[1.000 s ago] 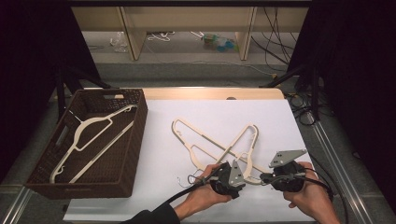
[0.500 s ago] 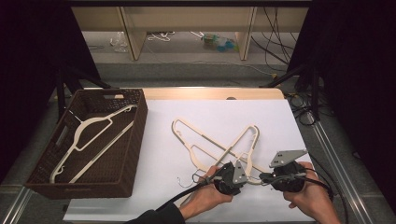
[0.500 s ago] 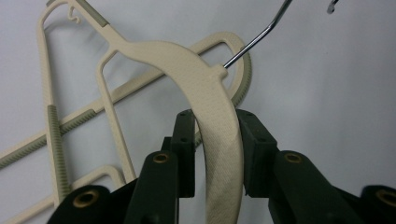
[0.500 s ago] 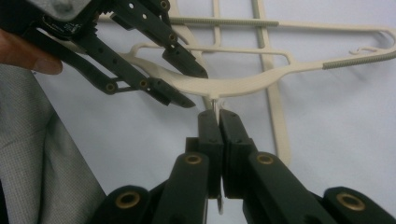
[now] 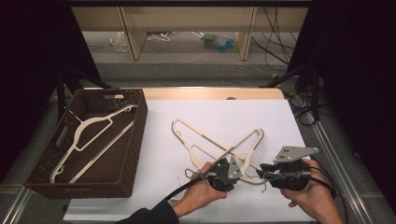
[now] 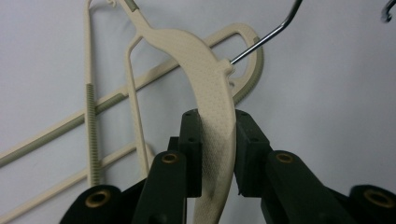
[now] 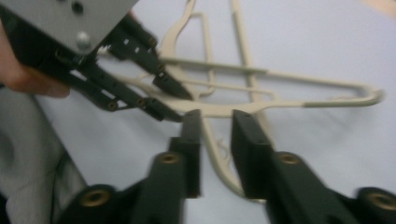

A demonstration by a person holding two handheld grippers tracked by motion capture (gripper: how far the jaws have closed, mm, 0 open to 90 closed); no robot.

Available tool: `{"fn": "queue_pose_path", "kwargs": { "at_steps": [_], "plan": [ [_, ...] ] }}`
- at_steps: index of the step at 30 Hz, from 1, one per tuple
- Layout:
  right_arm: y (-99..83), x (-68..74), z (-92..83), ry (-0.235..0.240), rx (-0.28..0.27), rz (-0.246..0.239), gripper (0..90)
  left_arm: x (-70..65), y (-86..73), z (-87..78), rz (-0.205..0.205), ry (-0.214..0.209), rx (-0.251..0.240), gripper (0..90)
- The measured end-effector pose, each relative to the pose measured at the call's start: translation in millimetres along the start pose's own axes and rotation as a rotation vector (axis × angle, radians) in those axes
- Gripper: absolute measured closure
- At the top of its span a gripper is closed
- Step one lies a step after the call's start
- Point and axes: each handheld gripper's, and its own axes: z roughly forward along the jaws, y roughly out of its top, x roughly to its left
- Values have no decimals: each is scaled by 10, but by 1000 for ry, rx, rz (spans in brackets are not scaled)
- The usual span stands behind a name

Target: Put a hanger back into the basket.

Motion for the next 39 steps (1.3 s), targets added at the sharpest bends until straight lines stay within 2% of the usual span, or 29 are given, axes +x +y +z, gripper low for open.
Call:
{"fn": "queue_pose_path", "kwargs": {
  "at_steps": [1, 2, 3, 4, 5, 6, 7, 8, 9, 10, 13, 14, 15, 16, 17, 19, 21, 22, 23, 24, 25, 27, 29, 32, 33, 36, 37, 38, 39],
  "plan": [
    [33, 4, -91, -24, -33, 8, 654, 17, 5, -33, 3, 2, 7, 764],
    [33, 4, -91, -24, -33, 8, 654, 38, 10, -68, 11, 6, 12, 764],
    [44, -8, -155, -47, -62, 9, 599, 59, 15, -103, 17, 13, 15, 774],
    [44, -8, -155, -47, -62, 9, 599, 86, 20, -143, 22, 12, 22, 774],
    [37, -16, -207, -59, -97, 45, 540, 116, 26, -184, 24, 13, 28, 783],
    [37, -16, -207, -59, -97, 45, 540, 146, 33, -229, 22, 19, 30, 783],
    [25, -13, -250, -68, -99, 90, 510, 223, 48, -320, 29, 30, 39, 795],
    [25, -13, -250, -68, -99, 90, 510, 223, 48, -320, 29, 30, 39, 803],
    [0, -23, -269, -77, -108, 104, 493, 298, 64, -412, 27, 42, 42, 812],
    [0, -23, -269, -77, -108, 104, 493, 298, 64, -412, 27, 42, 42, 822],
    [-46, -37, -258, -77, -109, 112, 493, 424, 75, -535, 15, 66, 41, 845],
    [-63, -34, -247, -72, -104, 120, 492, 479, 76, -583, 7, 70, 42, 856],
    [-98, -28, -215, -66, -91, 126, 493, 556, 72, -635, -14, 49, 48, 860],
    [-98, -28, -215, -66, -91, 126, 493, 556, 72, -635, -14, 49, 48, 860],
    [-125, -24, -184, -53, -81, 136, 492, 622, 62, -669, -26, 43, 49, 860],
    [-140, -31, -171, -56, -83, 128, 491, 650, 57, -685, -33, 39, 49, 861],
    [-161, -26, -148, -47, -74, 137, 491, 723, 49, -727, -68, 29, 30, 861],
    [-161, -26, -148, -47, -74, 137, 491, 723, 49, -727, -68, 29, 30, 861],
    [-176, -14, -125, -39, -65, 145, 488, 769, 44, -757, -85, 10, 36, 861],
    [-176, -14, -125, -39, -65, 145, 488, 769, 44, -757, -85, 10, 36, 861],
    [-198, -9, -81, -35, -65, 134, 485, 810, 34, -788, -118, -11, 32, 861],
    [-222, 10, -42, -24, -48, 139, 485, 835, 31, -806, -123, -19, 27, 861],
    [-243, 28, -11, -13, -40, 145, 485, 910, 20, -867, -151, -29, 17, 861],
    [-263, 22, 19, -11, -41, 123, 485, 965, 13, -919, -172, -29, 16, 861],
    [-270, 37, 22, -3, -29, 147, 485, 1017, 9, -973, -193, -28, 15, 862],
    [-276, 40, 28, -1, -27, 151, 485, 1077, 10, -1050, -200, -29, 9, 861],
    [-281, 43, 38, 3, -26, 152, 484, 1113, 23, -1136, -227, -18, -12, 862],
    [-281, 43, 38, 3, -26, 152, 484, 1113, 23, -1136, -227, -18, -12, 862],
    [-287, 42, 53, -1, -26, 149, 480, 1153, 32, -1230, -249, -21, -32, 861]
  ]
}}
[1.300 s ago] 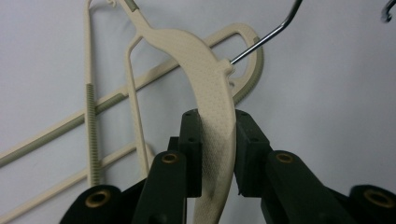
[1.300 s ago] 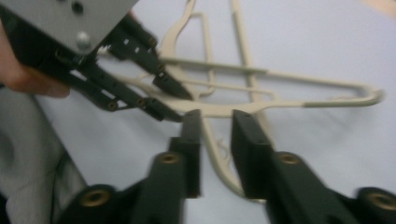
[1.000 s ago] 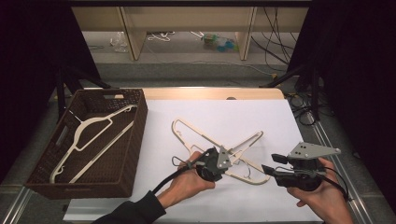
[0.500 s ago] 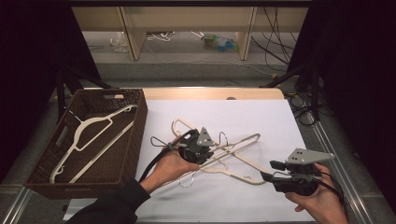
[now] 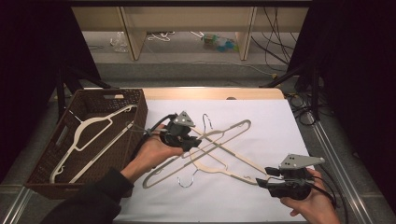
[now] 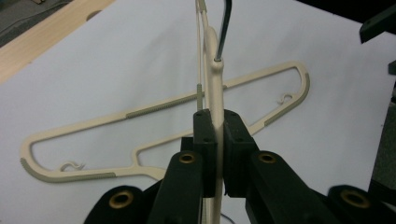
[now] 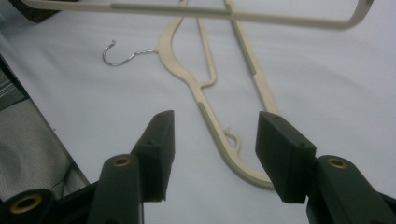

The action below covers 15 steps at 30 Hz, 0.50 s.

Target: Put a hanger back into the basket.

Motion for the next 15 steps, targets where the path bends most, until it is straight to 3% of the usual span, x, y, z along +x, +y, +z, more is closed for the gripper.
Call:
{"fn": "queue_pose_path", "kwargs": {
  "at_steps": [1, 2, 8, 10, 15],
  "plan": [
    [0, 0, 0, 0, 0, 0, 480, 0, 0, 0, 0, 0, 0, 861],
    [-7, 3, 14, 3, -2, 5, 469, 33, 20, -82, -28, -5, -14, 861],
    [-37, 20, 77, 3, -12, 5, 421, 81, 63, -264, -46, -11, -46, 861],
    [-53, 21, 99, -1, -22, -4, 415, 101, 80, -395, -86, -33, -89, 861],
    [-83, 30, 128, -6, -46, -7, 398, 134, 99, -618, -103, -35, -132, 861]
  ]
}}
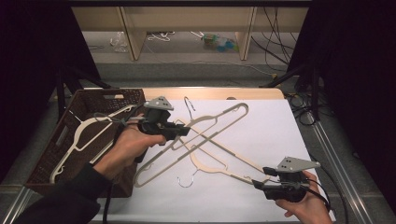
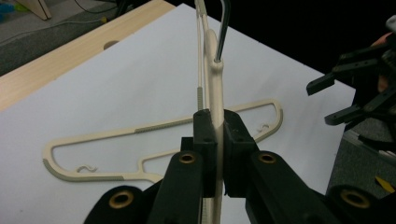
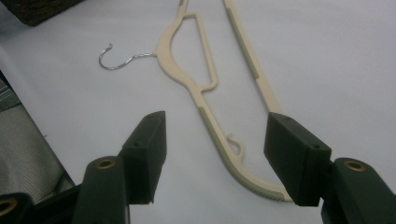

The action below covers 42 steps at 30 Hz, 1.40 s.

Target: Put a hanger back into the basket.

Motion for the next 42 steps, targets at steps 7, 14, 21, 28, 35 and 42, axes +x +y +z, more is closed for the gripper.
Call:
{"fn": "queue_pose_path", "kwargs": {
  "at_steps": [7, 14, 21, 28, 35, 42],
  "plan": [
    [-34, 30, 85, 2, -9, -13, 345, 53, 65, -373, -4, 44, -44, 861],
    [-45, 55, 138, 13, 8, -23, 345, 137, 83, -569, -20, 62, -57, 861],
    [-59, 55, 157, 18, 16, -15, 351, 313, 138, -960, -9, 130, -46, 861],
    [-59, 55, 169, 21, 18, -19, 352, 635, 91, -1381, -47, 246, -45, 861],
    [-65, 50, 179, 23, 24, -13, 352, 999, -185, -1614, -96, 330, -40, 862],
    [-68, 43, 190, 19, 24, -18, 353, 1212, -390, -1713, -121, 346, -54, 862]
  ]
}}
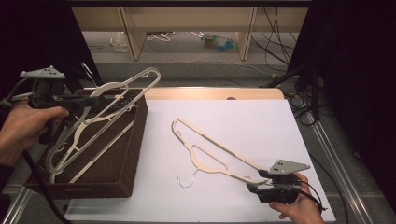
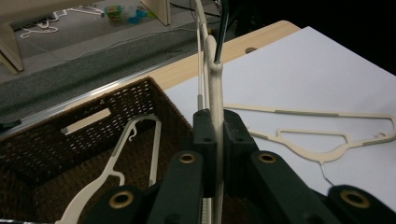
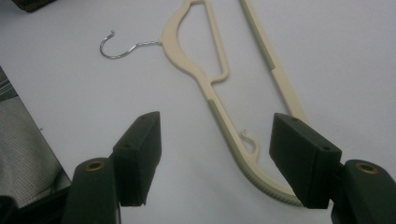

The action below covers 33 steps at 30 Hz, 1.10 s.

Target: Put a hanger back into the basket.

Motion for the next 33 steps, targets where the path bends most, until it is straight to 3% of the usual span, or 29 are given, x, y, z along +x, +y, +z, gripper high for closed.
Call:
{"fn": "queue_pose_path", "kwargs": {
  "at_steps": [6, 9, 12, 13, 26, 33],
  "plan": [
    [-2, 11, -1, -2, 6, 8, 359, 208, -179, -15, -32, 27, 7, 862],
    [-9, 2, 12, 1, 8, 4, 359, 302, -259, -47, -49, 31, -19, 861],
    [-13, 9, 14, 3, 17, 14, 359, 335, -290, -58, -43, 36, -17, 862],
    [-13, 10, 17, 5, 20, 17, 359, 375, -316, -62, -24, 46, 2, 862],
    [-18, 9, 18, 5, 19, 15, 360, 547, -543, 70, -21, 74, 32, 862],
    [-22, -5, 18, -3, 12, 3, 360, 588, -673, 121, -23, 62, 48, 861]
  ]
}}
